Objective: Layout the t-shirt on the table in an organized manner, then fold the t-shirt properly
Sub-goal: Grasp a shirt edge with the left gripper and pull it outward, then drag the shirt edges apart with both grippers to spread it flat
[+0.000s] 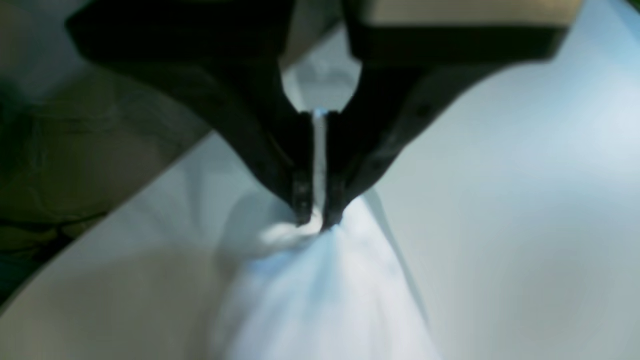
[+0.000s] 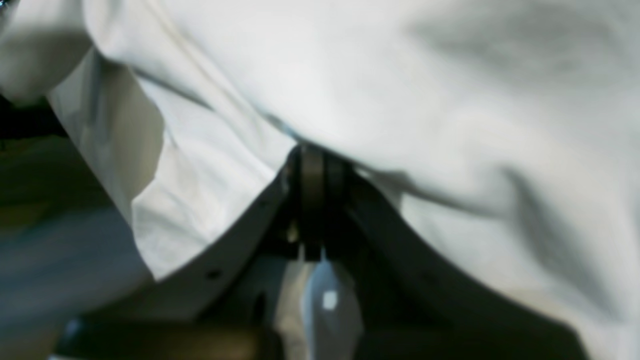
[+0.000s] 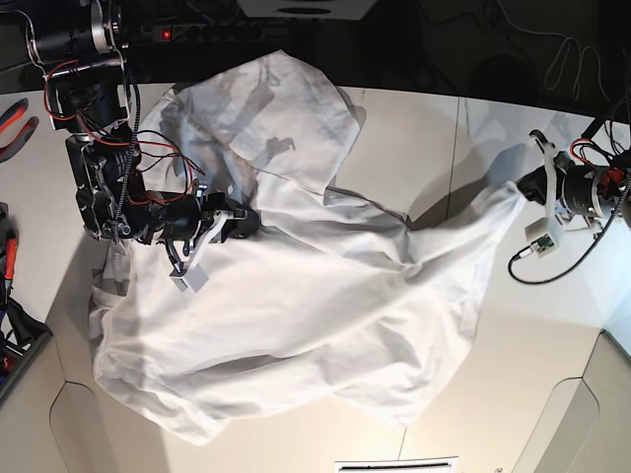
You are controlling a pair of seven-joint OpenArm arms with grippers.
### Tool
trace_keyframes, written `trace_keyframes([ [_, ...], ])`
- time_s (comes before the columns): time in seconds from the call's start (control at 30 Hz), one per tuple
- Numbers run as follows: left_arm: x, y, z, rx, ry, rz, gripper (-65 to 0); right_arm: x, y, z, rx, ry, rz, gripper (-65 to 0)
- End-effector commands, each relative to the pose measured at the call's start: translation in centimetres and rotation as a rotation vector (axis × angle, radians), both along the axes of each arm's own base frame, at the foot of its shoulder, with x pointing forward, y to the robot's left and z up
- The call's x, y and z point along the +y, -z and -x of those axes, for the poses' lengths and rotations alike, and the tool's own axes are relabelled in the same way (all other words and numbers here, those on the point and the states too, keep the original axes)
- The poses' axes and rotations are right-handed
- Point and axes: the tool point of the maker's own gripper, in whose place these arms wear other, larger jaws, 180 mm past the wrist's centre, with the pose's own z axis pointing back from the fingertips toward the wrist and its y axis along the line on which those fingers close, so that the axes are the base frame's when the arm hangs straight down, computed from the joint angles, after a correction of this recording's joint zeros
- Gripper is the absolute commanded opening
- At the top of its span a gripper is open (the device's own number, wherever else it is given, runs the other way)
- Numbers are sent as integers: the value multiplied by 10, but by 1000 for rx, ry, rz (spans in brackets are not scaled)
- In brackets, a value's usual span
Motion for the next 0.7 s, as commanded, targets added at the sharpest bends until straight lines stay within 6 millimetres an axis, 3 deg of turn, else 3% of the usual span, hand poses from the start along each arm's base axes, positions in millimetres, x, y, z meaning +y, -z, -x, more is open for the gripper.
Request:
trace_keyframes([
  [0.0, 21, -1, 0, 12, -7, -51, -650, -24, 10, 4, 34, -10, 113, -644],
  [0.07, 41, 14, 13, 63, -23, -103, -650, -26, 10, 4, 33, -9, 116, -644],
  [0.17, 58, 18, 19, 86, -21, -170, -650, -36, 9, 2, 28, -4, 134, -644],
  [0.33, 66, 6, -4, -15, 34, -222, -650, -56, 8, -1, 21, 10, 164, -644],
  [0.43, 74, -5, -24, -90, 24, -271, -420, -68, 6, -7, -5, 31, 181, -642],
  [0.47, 80, -11, -35, -130, -1, -303, -374, -73, 4, -10, -18, 39, 186, -633],
  [0.53, 97, -28, -57, -214, -67, -379, -358, -81, -1, -16, -34, 44, 199, -575],
  [0.67, 117, -63, -89, -331, -146, -452, -359, -80, -25, -34, -104, 19, 120, -387],
])
